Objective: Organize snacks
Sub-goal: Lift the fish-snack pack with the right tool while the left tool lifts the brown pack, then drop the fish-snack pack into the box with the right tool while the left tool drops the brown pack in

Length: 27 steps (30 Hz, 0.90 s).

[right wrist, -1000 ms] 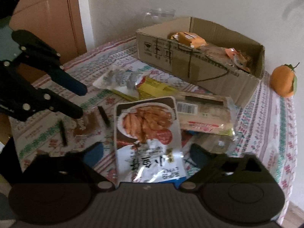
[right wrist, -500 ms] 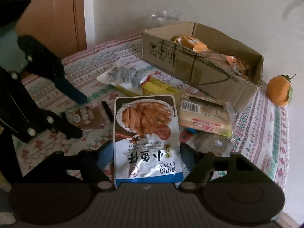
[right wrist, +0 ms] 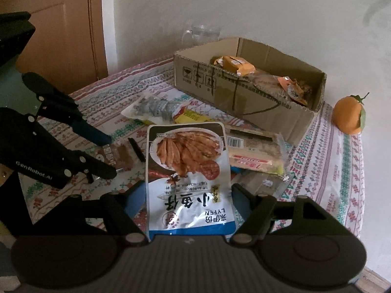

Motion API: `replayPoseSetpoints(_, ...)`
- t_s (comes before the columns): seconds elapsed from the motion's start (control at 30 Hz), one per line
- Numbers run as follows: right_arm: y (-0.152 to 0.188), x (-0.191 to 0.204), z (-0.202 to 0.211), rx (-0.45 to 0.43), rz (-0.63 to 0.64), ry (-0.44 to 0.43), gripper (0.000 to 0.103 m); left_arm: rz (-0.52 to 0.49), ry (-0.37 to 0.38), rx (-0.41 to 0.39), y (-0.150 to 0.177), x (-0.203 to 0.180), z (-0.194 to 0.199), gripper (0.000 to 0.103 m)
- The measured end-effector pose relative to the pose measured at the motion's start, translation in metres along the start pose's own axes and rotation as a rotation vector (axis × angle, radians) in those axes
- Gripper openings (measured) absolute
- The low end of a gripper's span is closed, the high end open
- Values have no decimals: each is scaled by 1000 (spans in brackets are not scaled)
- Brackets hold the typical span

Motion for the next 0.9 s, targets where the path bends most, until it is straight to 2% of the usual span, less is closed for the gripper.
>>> replayPoseSetpoints(0.4,-17,-13,14,-31,1,9,80,-52,43,-16,-31,9,26,43)
replayPoseSetpoints(0.63,-30,-27,20,-62,-14,33,80,-74,26,-60,-87,36,26,43)
replayPoseSetpoints(0.9,-41,-33,19,-78,-1,49,80,-70,1,-82,-158,75,-9,43)
Point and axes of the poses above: each gripper's, at about its wrist camera, not at the fingertips, and z roughly against the way its jaws point, x to its left, y to its underside, the point moved 8 cm from there along -z, roughly the way its jaws point, and after that the axes turned 7 degrees about y, right-handed, at the moved point
